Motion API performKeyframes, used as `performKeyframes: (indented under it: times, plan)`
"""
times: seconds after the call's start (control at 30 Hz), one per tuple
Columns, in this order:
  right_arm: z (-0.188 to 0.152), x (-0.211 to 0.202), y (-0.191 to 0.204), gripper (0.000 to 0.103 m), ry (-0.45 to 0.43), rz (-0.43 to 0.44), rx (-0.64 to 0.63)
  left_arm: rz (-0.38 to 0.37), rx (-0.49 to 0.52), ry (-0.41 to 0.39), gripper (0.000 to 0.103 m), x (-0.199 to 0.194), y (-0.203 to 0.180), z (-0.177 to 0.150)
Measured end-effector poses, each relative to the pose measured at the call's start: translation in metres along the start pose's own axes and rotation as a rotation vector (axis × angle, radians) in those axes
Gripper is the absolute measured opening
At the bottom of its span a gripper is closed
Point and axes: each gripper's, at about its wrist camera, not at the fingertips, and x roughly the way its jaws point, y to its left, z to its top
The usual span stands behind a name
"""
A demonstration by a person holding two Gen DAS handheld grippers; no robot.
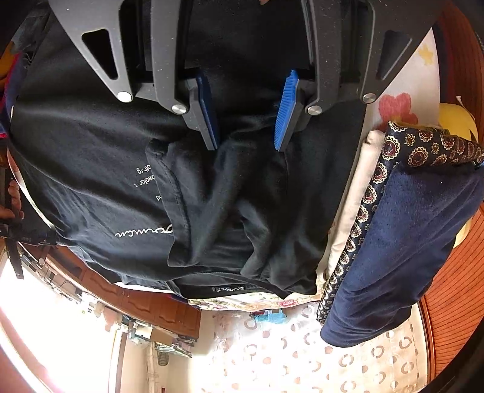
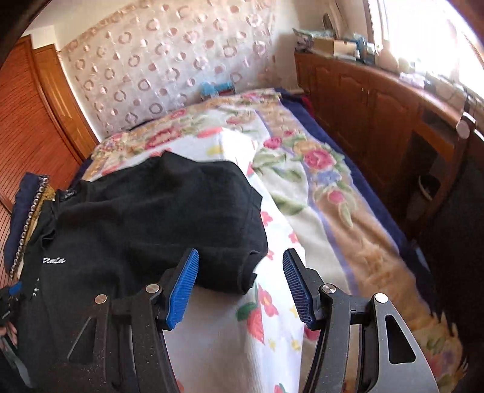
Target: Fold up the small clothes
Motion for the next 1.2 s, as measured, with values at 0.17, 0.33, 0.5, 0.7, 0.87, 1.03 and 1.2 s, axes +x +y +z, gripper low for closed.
performKeyframes:
  times: [0.17, 0.33, 0.5, 0.7, 0.87, 1.03, 1.2]
  plan:
    - [0.016, 0.011, -0.006, 0.060, 0.050, 0.024, 0.033, 0.000, -0.001, 0.000, 0.039, 0.000, 0.001, 0.000]
    - [0.032, 0.020, -0.007, 0.044, 0.052, 0.048, -0.003, 0.000, -0.001, 0.000, 0.039, 0.000, 0.001, 0.000]
    - [0.033, 0.011, 0.015, 0.008, -0.020, -0.025, -0.137, -0.001, -0.001, -0.001, 0.039, -0.001, 0.001, 0.000]
    - [0.034, -0.012, 0.064, 0.007, -0.130, 0.001, -0.312, 0.000, -0.001, -0.001, 0.039, -0.001, 0.001, 0.000]
    - [0.021, -0.015, 0.113, 0.007, -0.136, 0.093, -0.430, -0.001, -0.001, -0.001, 0.039, 0.000, 0.002, 0.000]
    - [-0.011, 0.002, 0.144, 0.007, -0.067, 0.156, -0.509, -0.001, -0.001, -0.001, 0.039, 0.000, 0.001, 0.000]
    - [-0.030, 0.009, 0.143, 0.015, -0.041, 0.176, -0.543, -0.001, -0.001, -0.001, 0.039, 0.000, 0.001, 0.000]
